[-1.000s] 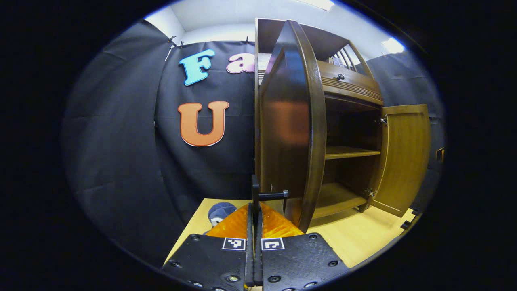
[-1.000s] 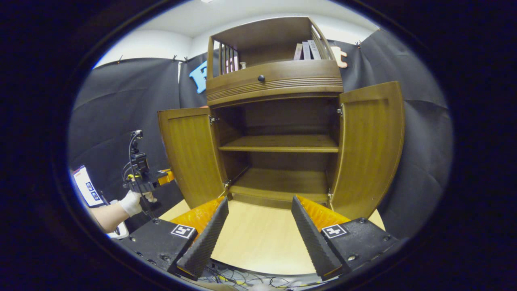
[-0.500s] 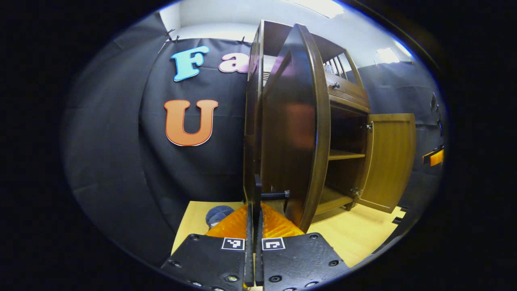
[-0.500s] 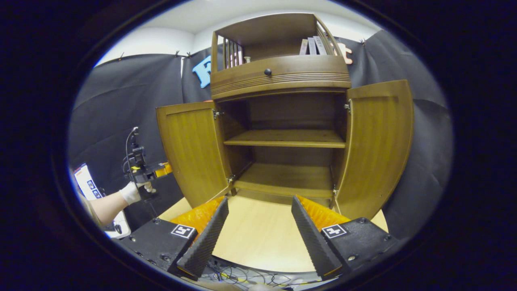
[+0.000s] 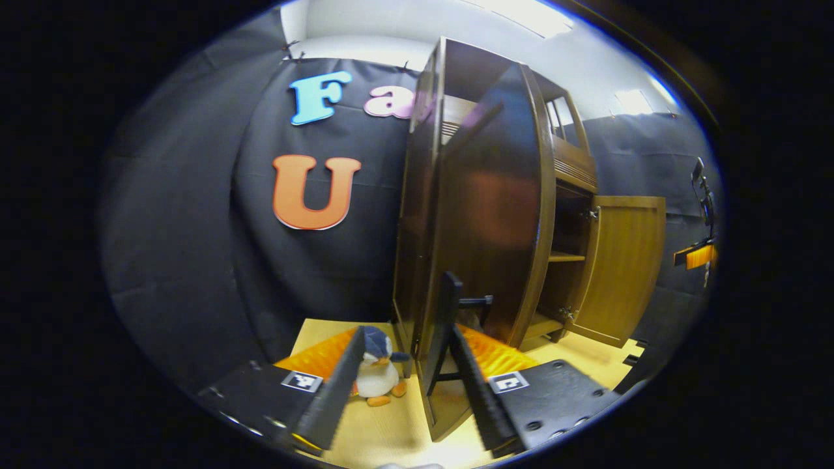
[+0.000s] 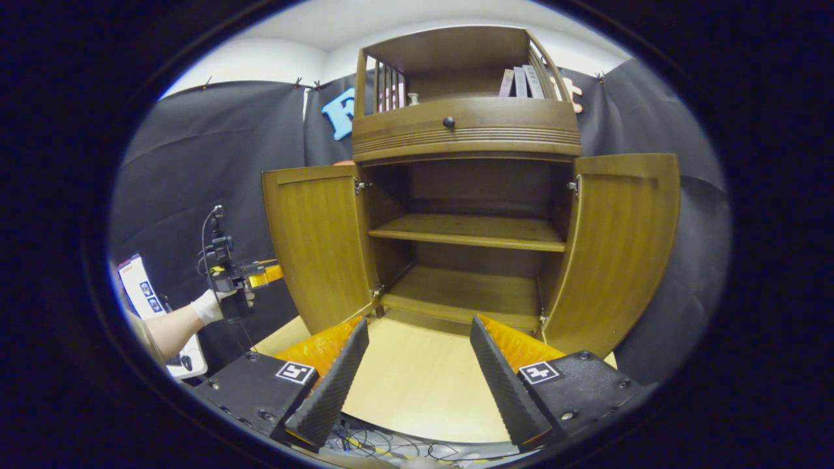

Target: Open the right door of the double-door shoe cabinet with the right hand, and open the left door with the left hand.

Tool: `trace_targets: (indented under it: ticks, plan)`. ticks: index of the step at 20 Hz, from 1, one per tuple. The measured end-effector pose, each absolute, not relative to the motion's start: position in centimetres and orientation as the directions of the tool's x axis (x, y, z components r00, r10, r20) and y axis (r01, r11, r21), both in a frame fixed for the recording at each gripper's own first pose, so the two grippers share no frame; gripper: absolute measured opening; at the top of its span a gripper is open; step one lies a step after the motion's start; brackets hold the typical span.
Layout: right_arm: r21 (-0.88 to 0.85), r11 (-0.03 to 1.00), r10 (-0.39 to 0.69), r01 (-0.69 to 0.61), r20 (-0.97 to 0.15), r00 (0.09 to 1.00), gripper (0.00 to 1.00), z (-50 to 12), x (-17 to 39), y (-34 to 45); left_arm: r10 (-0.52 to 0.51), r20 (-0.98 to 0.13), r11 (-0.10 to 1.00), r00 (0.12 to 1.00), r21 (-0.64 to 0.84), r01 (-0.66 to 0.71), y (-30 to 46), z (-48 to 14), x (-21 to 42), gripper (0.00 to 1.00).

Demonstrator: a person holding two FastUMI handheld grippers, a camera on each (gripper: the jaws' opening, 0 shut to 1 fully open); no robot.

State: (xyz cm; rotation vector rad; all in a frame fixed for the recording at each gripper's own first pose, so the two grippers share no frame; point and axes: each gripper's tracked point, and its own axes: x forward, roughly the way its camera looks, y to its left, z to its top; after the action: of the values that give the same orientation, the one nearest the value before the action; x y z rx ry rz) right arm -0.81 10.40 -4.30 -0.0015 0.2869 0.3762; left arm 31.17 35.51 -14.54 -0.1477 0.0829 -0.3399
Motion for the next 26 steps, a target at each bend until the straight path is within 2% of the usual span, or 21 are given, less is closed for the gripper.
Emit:
trace_targets:
  ticks: [2,7,10,16,19,20,21,22,25,26]
  plan:
    - [0.047,0.926,0.372,-0.375,-0.276,0.886,0.99,-4.1,-0.2,10.6,-0.278,-0.067,0.952,0.958,-0.152,0.266,37.6,-14.7,29.7,0.95]
    - [0.049,0.925,0.378,-0.377,-0.244,0.893,0.99,-3.6,1.0,10.5,-0.077,-0.139,0.992,0.987,-0.106,0.063,41.8,-14.1,25.8,0.94]
    - [0.054,0.929,0.368,-0.366,-0.212,0.905,0.99,-2.5,2.5,9.9,-0.008,-0.131,0.995,0.991,-0.104,-0.006,41.3,-11.1,23.4,0.94]
    - [0.041,0.946,0.324,-0.322,-0.138,0.936,0.99,0.3,3.4,7.7,-0.002,-0.028,0.995,1.0,-0.101,-0.001,35.6,-1.6,21.5,0.94]
    - [0.031,0.959,0.283,-0.281,-0.099,0.954,0.99,1.8,2.3,6.1,-0.037,0.038,0.996,0.999,-0.078,0.04,30.7,2.4,21.1,0.94]
    - [0.027,0.964,0.267,-0.266,-0.093,0.959,0.99,1.9,2.4,5.5,-0.048,0.04,0.997,0.998,-0.06,0.05,28.9,2.8,20.9,1.0]
    - [0.025,0.969,0.248,-0.246,-0.089,0.965,0.99,2.0,2.4,4.7,-0.058,0.048,0.997,0.997,-0.041,0.06,27.3,3.2,20.8,1.0]
    - [0.027,0.973,0.229,-0.228,-0.084,0.97,0.99,2.2,2.2,4.0,-0.075,0.053,0.997,0.996,-0.026,0.076,25.4,3.7,20.6,0.94]
    - [0.029,0.985,0.174,-0.172,-0.062,0.983,0.99,2.6,1.5,2.1,-0.119,0.057,0.992,0.991,-0.041,0.122,20.8,3.7,20.1,0.94]
    - [0.028,0.987,0.157,-0.156,-0.055,0.986,0.99,2.6,1.4,1.4,-0.131,0.057,0.99,0.99,-0.049,0.134,19.3,3.2,20.0,0.85]
